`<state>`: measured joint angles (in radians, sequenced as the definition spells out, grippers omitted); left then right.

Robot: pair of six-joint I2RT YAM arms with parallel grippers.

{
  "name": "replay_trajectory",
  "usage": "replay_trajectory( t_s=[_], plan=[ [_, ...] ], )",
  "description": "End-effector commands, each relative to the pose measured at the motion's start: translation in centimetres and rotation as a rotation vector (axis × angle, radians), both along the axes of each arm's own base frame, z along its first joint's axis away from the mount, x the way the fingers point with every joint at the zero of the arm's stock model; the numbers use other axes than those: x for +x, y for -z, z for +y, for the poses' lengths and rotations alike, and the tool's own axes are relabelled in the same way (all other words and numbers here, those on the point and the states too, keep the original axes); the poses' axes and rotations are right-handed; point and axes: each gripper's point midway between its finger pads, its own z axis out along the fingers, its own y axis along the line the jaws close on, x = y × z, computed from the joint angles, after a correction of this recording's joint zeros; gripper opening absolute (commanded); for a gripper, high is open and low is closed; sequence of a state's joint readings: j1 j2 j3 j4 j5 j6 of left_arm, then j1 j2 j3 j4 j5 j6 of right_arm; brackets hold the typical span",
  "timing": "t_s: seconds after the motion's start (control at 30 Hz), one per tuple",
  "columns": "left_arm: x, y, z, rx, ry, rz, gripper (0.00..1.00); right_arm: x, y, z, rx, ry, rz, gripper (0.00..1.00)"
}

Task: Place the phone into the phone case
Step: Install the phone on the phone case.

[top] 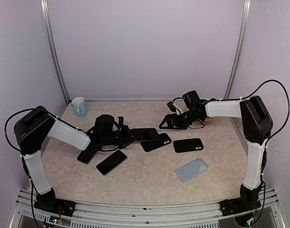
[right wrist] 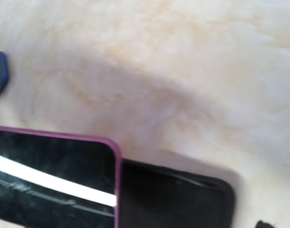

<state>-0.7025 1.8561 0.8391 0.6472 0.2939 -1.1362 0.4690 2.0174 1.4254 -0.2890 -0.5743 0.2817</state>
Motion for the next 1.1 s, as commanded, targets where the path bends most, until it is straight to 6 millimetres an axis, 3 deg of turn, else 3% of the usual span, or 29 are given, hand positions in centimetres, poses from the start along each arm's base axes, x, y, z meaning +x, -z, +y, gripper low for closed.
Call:
replay_trajectory(
  t_s=[0.0, 0.4, 0.7, 1.07],
  plan=[
    [1.0, -2.5, -0.9, -0.023, 0.001, -0.049, 0.0, -0.2, 2.0, -0.5, -0.044, 0.025, 0.035, 1.0],
    [1.3, -1.7, -2.9, -0.03, 0.021, 0.013, 0.0, -0.9, 4.7, 0.1, -0.071, 0.014, 0.082, 1.0],
    [1.0, -0.6, -4.0, -0.026, 0.04, 0.058, 0.0, -2.2, 5.3, 1.3, -0.065, -0.013, 0.093, 1.0],
    [0.9, 1.2, -3.8, 0.008, 0.021, 0.107, 0.0, -4.1, 5.3, 2.5, -0.03, -0.044, 0.117, 1.0]
  ],
)
